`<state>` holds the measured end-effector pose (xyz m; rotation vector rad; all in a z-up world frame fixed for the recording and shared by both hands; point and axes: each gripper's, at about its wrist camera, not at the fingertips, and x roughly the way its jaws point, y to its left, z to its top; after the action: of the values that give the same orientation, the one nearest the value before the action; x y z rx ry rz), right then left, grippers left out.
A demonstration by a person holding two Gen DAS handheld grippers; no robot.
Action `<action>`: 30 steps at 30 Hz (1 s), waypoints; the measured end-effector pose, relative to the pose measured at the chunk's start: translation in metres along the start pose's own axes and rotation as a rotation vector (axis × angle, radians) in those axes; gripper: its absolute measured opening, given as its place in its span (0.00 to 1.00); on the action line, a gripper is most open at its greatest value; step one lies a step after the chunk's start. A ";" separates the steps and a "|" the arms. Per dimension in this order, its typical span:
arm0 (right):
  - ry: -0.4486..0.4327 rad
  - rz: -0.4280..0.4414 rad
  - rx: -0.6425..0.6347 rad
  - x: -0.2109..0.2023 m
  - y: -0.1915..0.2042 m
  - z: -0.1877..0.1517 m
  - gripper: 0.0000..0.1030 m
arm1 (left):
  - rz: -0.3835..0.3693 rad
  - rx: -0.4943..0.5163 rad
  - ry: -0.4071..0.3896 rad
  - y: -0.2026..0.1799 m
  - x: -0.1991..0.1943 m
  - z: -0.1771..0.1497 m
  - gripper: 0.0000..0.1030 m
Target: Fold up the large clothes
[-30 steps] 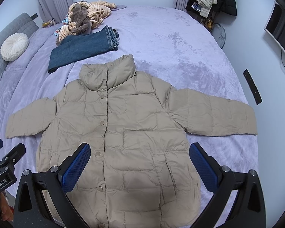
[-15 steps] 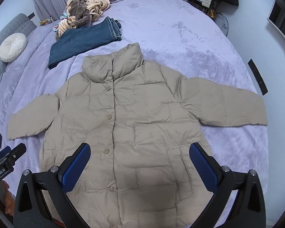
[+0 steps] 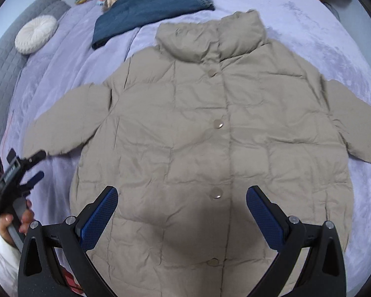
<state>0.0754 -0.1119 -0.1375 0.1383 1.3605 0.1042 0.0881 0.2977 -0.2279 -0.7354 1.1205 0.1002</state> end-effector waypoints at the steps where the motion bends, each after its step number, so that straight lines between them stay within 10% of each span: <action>1: 0.013 0.011 -0.011 0.009 0.006 0.000 1.00 | -0.015 -0.031 -0.017 0.010 0.005 0.010 1.00; 11: 0.016 0.108 -0.048 0.067 0.048 0.015 1.00 | 0.093 -0.081 -0.223 0.038 0.027 0.106 0.94; 15: -0.010 0.146 -0.054 0.077 0.065 0.035 1.00 | 0.136 -0.033 -0.186 0.043 0.048 0.127 0.14; 20: -0.080 0.208 -0.044 0.085 0.087 0.058 0.99 | 0.182 0.071 -0.306 0.017 0.008 0.120 0.12; 24: -0.087 0.344 -0.001 0.104 0.104 0.077 0.17 | 0.179 0.191 -0.385 -0.014 -0.036 0.104 0.12; 30: -0.011 0.501 0.080 0.153 0.122 0.087 0.09 | 0.105 0.402 -0.457 -0.080 -0.084 0.072 0.12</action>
<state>0.1926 0.0291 -0.2479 0.5451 1.2948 0.4684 0.1402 0.3017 -0.1021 -0.2721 0.7081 0.1200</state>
